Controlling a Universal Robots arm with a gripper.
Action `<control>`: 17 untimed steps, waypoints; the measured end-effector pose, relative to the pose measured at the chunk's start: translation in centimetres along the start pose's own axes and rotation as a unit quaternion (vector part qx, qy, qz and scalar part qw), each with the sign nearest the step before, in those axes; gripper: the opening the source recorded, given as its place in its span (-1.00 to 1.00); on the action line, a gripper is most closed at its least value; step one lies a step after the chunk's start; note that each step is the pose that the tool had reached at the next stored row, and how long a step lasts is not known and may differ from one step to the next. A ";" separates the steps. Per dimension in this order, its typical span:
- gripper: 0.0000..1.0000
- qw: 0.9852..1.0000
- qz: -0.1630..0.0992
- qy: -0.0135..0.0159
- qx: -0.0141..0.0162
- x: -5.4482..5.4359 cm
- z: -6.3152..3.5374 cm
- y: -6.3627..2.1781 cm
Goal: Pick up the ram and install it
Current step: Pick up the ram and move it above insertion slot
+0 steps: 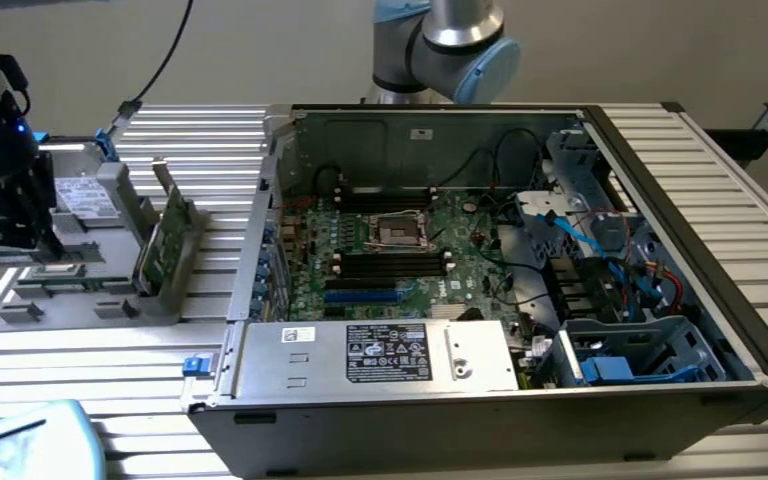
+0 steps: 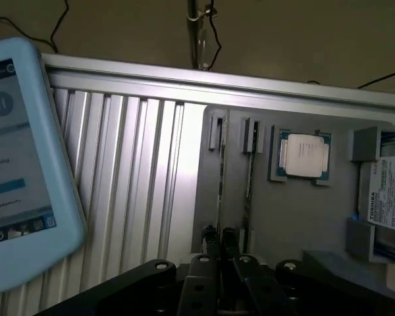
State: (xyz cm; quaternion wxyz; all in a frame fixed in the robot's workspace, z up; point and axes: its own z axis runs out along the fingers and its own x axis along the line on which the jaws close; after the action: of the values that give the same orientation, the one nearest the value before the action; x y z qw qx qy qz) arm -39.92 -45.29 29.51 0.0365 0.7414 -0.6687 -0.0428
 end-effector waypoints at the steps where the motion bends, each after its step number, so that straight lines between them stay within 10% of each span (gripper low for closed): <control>1: -0.73 1.000 0.000 -0.001 -0.001 0.1 -0.31 -0.19; 17: -0.73 1.000 -0.001 -0.015 -0.013 1.0 -5.27 -3.15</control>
State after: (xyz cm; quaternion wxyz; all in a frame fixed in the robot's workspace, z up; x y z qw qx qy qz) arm -36.11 -45.95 34.39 0.0362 0.7411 -0.6675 -0.0630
